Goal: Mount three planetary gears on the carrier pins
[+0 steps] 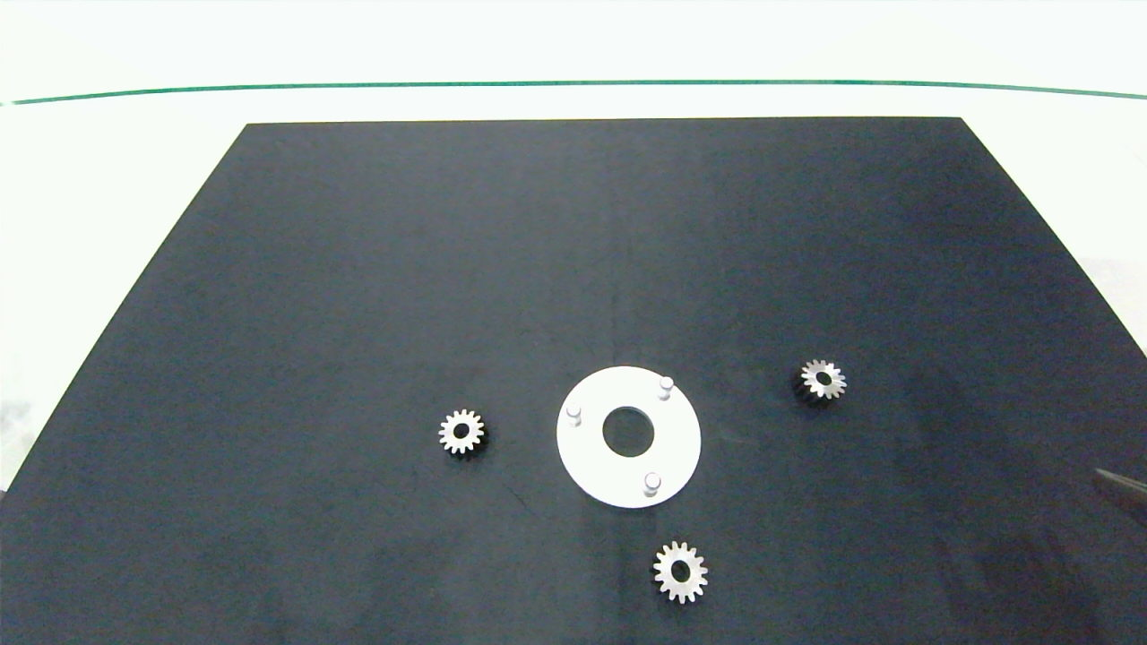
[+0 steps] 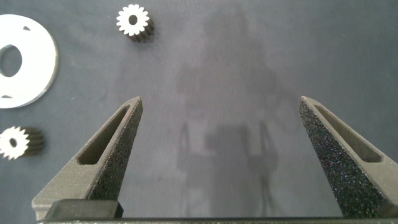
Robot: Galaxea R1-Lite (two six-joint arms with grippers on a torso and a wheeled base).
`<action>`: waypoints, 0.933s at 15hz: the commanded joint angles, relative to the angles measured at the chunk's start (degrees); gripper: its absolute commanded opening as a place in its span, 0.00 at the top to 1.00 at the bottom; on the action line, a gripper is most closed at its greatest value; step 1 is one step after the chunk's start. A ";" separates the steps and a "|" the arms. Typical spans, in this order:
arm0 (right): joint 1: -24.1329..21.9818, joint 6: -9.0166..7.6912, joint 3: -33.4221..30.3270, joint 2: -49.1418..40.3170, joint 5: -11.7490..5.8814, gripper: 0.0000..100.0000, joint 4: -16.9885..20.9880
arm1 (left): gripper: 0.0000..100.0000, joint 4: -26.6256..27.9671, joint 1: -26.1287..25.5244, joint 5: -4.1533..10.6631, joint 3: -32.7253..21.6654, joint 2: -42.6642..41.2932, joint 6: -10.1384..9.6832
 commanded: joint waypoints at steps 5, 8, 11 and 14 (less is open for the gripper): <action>9.14 -9.19 -10.37 18.99 5.52 0.00 2.11 | 0.00 1.71 0.16 -0.12 -0.44 -0.26 0.04; 13.89 -9.46 -15.47 25.15 3.58 0.00 5.89 | 0.00 1.71 0.42 -0.12 -1.58 -0.26 -0.05; 12.22 -9.46 -20.21 31.74 1.56 0.00 5.89 | 0.00 1.71 0.25 -0.12 -1.84 -0.17 -0.05; 11.78 -9.46 -24.26 37.19 0.94 0.00 5.98 | 0.00 1.71 0.51 -0.12 -1.93 -0.17 -0.05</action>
